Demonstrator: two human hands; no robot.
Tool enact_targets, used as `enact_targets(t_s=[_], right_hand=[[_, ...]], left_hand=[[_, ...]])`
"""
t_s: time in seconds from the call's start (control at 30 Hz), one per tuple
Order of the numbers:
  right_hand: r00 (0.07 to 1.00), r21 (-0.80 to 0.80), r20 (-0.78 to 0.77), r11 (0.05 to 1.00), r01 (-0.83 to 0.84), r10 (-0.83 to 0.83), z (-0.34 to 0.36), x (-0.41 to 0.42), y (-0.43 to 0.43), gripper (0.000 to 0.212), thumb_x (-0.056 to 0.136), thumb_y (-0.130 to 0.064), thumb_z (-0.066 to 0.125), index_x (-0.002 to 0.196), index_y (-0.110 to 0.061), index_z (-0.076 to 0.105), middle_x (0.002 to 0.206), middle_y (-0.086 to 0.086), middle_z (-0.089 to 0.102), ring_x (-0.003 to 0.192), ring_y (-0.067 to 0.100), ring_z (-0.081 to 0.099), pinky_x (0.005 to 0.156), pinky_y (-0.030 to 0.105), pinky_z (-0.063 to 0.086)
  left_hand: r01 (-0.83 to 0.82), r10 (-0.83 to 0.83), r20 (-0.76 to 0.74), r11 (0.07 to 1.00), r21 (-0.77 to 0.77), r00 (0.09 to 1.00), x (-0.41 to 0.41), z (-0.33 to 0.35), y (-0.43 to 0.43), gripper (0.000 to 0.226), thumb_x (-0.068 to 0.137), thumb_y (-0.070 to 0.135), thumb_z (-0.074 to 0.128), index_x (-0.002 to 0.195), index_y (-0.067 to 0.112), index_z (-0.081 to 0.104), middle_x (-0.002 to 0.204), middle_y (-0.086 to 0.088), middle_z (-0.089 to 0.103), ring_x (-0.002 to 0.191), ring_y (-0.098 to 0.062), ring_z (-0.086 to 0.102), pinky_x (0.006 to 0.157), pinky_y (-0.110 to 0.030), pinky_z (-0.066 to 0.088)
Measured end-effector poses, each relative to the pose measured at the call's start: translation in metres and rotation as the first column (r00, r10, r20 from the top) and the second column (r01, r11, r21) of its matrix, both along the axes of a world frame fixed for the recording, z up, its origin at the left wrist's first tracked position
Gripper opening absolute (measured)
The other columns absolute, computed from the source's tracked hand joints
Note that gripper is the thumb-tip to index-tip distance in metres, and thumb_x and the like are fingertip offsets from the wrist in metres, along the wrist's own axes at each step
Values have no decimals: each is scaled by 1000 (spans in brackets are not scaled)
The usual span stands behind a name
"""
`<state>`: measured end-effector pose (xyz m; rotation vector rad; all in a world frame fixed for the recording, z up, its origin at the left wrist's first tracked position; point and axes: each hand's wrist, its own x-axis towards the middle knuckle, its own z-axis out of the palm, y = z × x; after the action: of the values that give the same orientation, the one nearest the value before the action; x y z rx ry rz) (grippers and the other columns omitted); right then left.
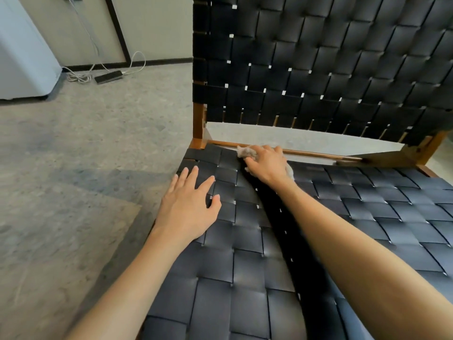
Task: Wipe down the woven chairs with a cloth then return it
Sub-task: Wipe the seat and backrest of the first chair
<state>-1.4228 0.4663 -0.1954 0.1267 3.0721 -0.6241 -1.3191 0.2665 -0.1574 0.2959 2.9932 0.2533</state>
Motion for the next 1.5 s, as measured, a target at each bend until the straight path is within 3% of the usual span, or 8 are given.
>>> enact_targets(t_s=[0.2, 0.33, 0.57, 0.83, 1.23, 1.5], right_hand=[[958, -258, -96, 923, -285, 269, 10, -17, -92, 40, 96, -36, 46, 134, -27, 52, 133, 2, 55, 122, 28, 36, 99, 46, 34], [936, -149, -105, 926, -348, 335, 7, -20, -86, 42, 94, -40, 48, 134, -30, 52, 134, 1, 52, 122, 26, 36, 100, 43, 33], [988, 73, -67, 988, -133, 138, -6, -8, -20, 45, 94, -48, 42, 133, -28, 51, 134, 2, 51, 122, 29, 37, 98, 43, 33], [986, 224, -5, 961, 164, -168, -7, 27, 87, 47, 93, -47, 42, 136, -28, 49, 138, 6, 48, 124, 33, 34, 97, 45, 31], [998, 131, 51, 991, 25, -32, 28, 131, 66, 42, 94, -41, 47, 134, -31, 51, 134, 1, 51, 118, 29, 37, 94, 43, 36], [996, 139, 74, 990, 31, -42, 64, 248, 53, 41, 91, -45, 47, 130, -35, 52, 127, -6, 53, 117, 24, 37, 90, 39, 41]], left_hand=[[-10, 10, -39, 1000, 4, 999, -1, -3, 2, 55, 97, 50, 26, 149, 34, 18, 160, -2, 2, 147, -18, -5, 117, -32, -4], [-12, 12, -54, 1000, 6, 998, -1, -5, 2, 55, 97, 50, 26, 149, 35, 19, 160, -2, 3, 147, -16, -4, 117, -31, -5], [-5, 6, -35, 1000, 14, 999, 2, -1, 3, 55, 97, 51, 26, 150, 36, 18, 160, 0, 1, 147, -16, -5, 116, -30, -5], [-5, 5, -17, 1000, 12, 1000, 5, 3, 2, 54, 98, 51, 24, 149, 36, 18, 160, 0, 3, 147, -17, -3, 116, -31, -3], [33, -22, 87, 991, -127, 996, 42, 18, 15, 65, 97, 57, 17, 152, 25, 4, 159, -7, -6, 146, -25, -9, 117, -39, -5], [118, -110, 163, 992, -39, 980, 117, 34, 46, 63, 98, 55, 19, 152, 25, 6, 159, -8, -7, 146, -24, -10, 116, -39, -8]])
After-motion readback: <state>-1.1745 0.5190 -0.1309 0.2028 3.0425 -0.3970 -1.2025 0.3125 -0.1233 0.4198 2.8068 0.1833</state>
